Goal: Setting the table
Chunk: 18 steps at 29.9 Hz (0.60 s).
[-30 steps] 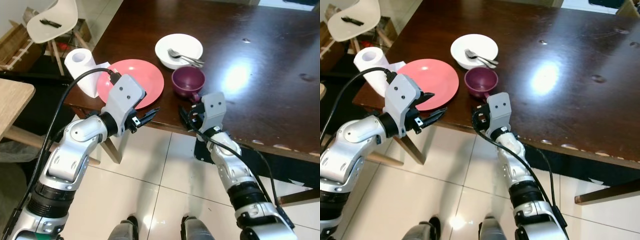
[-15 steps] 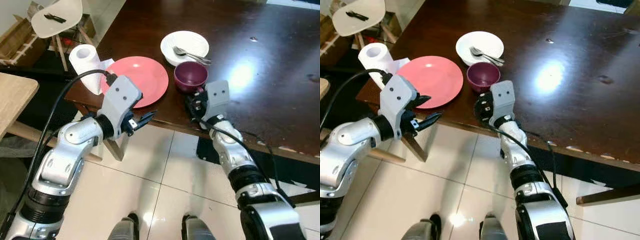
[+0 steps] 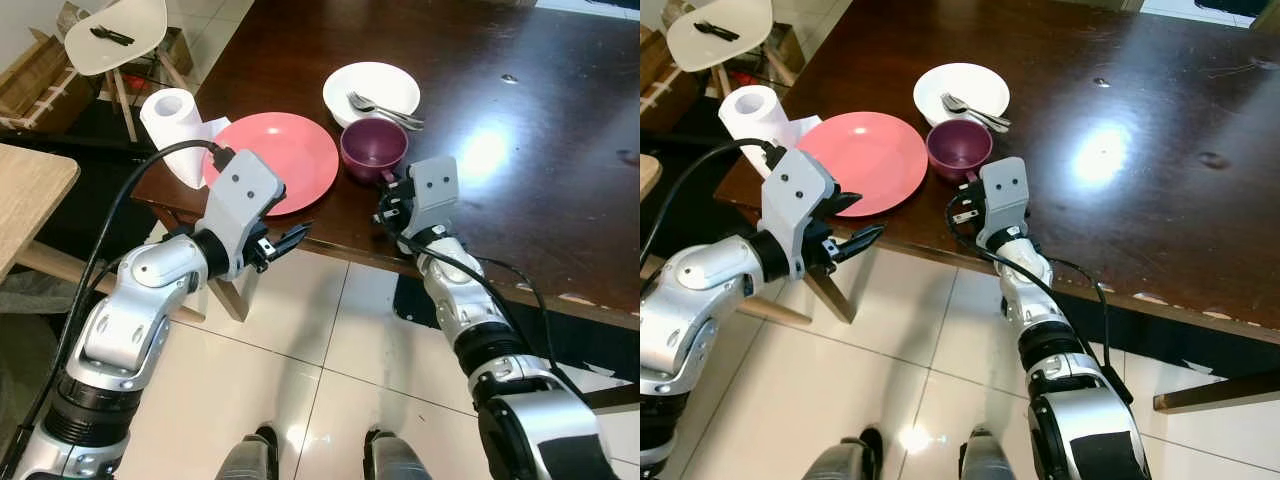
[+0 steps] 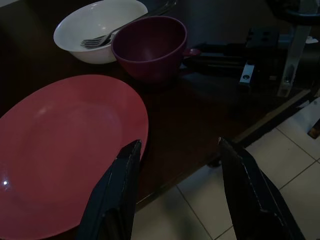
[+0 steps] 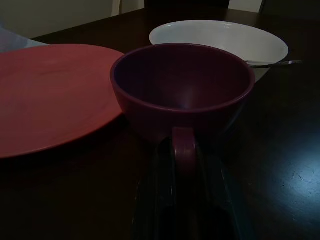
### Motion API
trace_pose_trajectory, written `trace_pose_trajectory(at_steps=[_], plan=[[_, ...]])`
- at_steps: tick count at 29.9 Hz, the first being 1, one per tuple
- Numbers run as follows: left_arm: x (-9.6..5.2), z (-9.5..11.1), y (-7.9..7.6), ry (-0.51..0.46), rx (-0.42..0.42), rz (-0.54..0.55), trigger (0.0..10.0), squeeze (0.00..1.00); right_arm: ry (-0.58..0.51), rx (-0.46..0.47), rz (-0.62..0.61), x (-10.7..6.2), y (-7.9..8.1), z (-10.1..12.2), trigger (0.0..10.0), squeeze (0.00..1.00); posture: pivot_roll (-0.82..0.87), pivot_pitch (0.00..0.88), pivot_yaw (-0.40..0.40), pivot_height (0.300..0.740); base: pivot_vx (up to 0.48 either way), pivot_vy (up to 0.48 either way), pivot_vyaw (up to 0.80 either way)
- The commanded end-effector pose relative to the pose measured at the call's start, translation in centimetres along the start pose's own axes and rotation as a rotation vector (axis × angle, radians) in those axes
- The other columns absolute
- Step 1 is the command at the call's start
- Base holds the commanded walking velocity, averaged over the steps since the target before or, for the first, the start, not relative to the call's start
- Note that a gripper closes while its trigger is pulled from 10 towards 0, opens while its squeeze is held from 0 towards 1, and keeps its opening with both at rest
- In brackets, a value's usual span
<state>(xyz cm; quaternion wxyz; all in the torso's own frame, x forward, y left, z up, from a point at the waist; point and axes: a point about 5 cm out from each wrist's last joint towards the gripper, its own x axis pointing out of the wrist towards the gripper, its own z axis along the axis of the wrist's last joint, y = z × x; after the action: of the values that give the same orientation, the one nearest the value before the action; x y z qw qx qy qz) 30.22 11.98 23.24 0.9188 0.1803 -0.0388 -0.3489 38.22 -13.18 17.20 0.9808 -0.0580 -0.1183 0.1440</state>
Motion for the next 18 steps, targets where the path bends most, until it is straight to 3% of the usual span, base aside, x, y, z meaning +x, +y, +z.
trace_pose_trajectory(at_steps=[1, 6, 9, 10, 11, 12, 14, 18], plan=[[0.2, 0.0, -0.3, -0.005, -0.002, -0.014, 10.0, 0.00, -0.005, 0.017, 0.005, 0.0, 0.2, -0.2, 0.0, 0.00, 0.00, 0.149, 0.115, 0.740, 0.000, 0.000, 0.00], [0.4, 0.1, -0.5, -0.013, -0.006, -0.012, 10.0, 0.00, -0.032, 0.021, -0.007, 0.0, 0.0, 0.2, 0.0, 0.00, -0.01, 0.141, 0.113, 0.740, 0.000, 0.000, 0.00], [0.4, 0.0, -0.1, -0.022, -0.023, 0.028, 10.0, 0.00, -0.126, 0.025, -0.046, -0.6, -0.3, 1.5, 0.0, 0.00, -0.03, 0.132, 0.111, 0.740, 0.000, 0.000, 0.00], [0.4, -0.1, 0.0, -0.021, -0.027, 0.037, 10.0, 0.00, -0.139, 0.022, -0.049, -0.8, -0.3, 1.7, 7.1, 0.00, -0.03, 0.132, 0.111, 0.740, 0.000, 0.000, 0.00], [0.2, -0.1, 0.2, -0.022, -0.040, 0.051, 10.0, 0.00, -0.162, 0.036, -0.054, -1.0, -0.2, 2.2, 10.0, 0.00, -0.03, 0.132, 0.111, 0.740, 0.000, 0.000, 0.00], [0.2, -0.1, 0.2, -0.022, -0.040, 0.051, 10.0, 0.00, -0.162, 0.036, -0.054, -1.0, -0.2, 2.2, 10.0, 0.00, -0.03, 0.132, 0.111, 0.740, 0.000, 0.000, 0.00], [-0.7, -0.6, 1.5, -0.027, -0.106, 0.137, 10.0, 0.00, -0.231, 0.099, -0.058, -3.0, 0.8, 3.6, 10.0, 0.00, -0.07, 0.125, 0.109, 0.740, 0.000, 0.000, 0.00], [-2.1, -1.2, 2.9, -0.030, -0.158, 0.235, 10.0, 0.00, -0.220, 0.214, -0.017, -5.7, 3.1, 3.8, 10.0, 0.00, -0.09, 0.115, 0.098, 0.740, 0.000, 0.000, 0.00]])
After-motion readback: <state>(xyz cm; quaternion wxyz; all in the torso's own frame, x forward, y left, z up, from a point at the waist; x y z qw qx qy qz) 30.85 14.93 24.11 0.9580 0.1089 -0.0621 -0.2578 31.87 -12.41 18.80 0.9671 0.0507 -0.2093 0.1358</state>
